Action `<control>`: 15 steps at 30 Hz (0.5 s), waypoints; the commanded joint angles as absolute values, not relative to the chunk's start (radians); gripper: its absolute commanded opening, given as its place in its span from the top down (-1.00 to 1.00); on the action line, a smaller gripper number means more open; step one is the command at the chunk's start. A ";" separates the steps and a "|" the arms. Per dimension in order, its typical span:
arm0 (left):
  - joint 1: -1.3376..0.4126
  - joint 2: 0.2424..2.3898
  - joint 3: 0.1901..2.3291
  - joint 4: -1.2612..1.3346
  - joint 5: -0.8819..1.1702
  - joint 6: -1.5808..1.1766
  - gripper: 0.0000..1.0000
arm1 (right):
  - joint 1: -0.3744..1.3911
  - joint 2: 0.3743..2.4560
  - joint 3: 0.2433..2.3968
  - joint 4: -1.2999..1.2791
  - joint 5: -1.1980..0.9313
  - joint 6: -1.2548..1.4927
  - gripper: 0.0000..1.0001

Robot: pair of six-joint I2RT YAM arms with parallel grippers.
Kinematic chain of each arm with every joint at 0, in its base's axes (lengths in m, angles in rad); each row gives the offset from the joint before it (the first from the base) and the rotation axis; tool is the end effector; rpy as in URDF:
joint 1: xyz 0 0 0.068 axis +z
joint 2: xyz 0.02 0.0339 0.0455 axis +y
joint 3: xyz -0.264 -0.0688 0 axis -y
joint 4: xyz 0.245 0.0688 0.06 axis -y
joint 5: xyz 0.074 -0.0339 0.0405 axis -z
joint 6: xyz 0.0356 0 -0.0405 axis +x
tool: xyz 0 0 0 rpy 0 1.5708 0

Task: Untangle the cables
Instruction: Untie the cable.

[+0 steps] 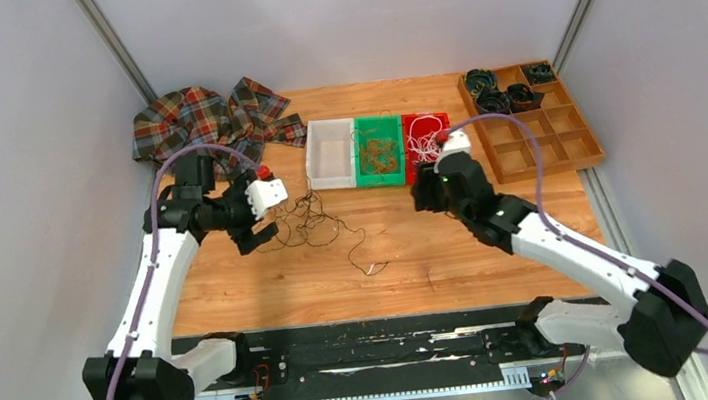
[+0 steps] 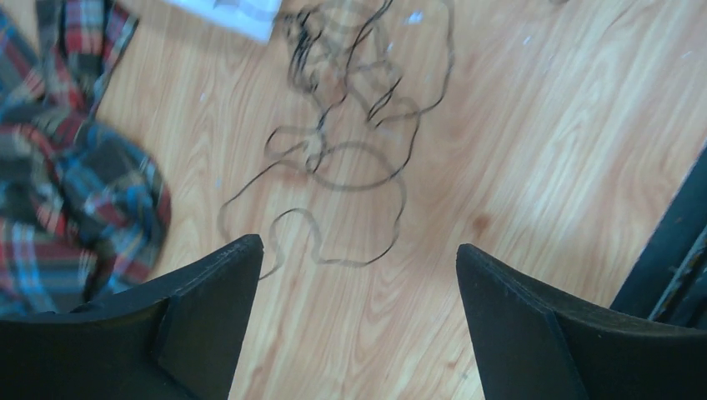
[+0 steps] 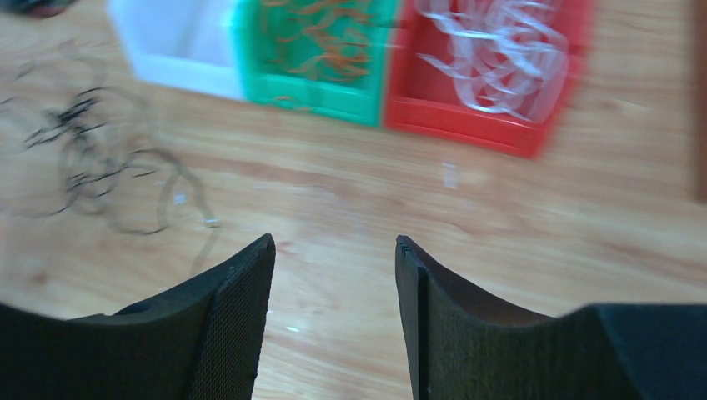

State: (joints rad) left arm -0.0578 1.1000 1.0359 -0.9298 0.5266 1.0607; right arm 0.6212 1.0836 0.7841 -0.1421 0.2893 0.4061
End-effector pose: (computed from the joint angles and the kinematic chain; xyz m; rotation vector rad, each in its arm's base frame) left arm 0.2044 -0.0297 0.3051 1.4273 1.9207 -0.2236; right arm 0.2059 0.1349 0.2856 -0.0313 2.0117 0.3693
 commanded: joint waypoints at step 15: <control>-0.156 1.516 1.117 -0.547 0.681 0.594 -0.32 | 0.842 1.708 1.027 0.416 0.061 0.469 -0.05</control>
State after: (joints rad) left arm -0.1467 1.5146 1.0996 -0.6926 0.6277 0.7467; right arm 0.8200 1.6600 0.9966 0.2825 0.1070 0.4152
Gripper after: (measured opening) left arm 0.687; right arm 0.529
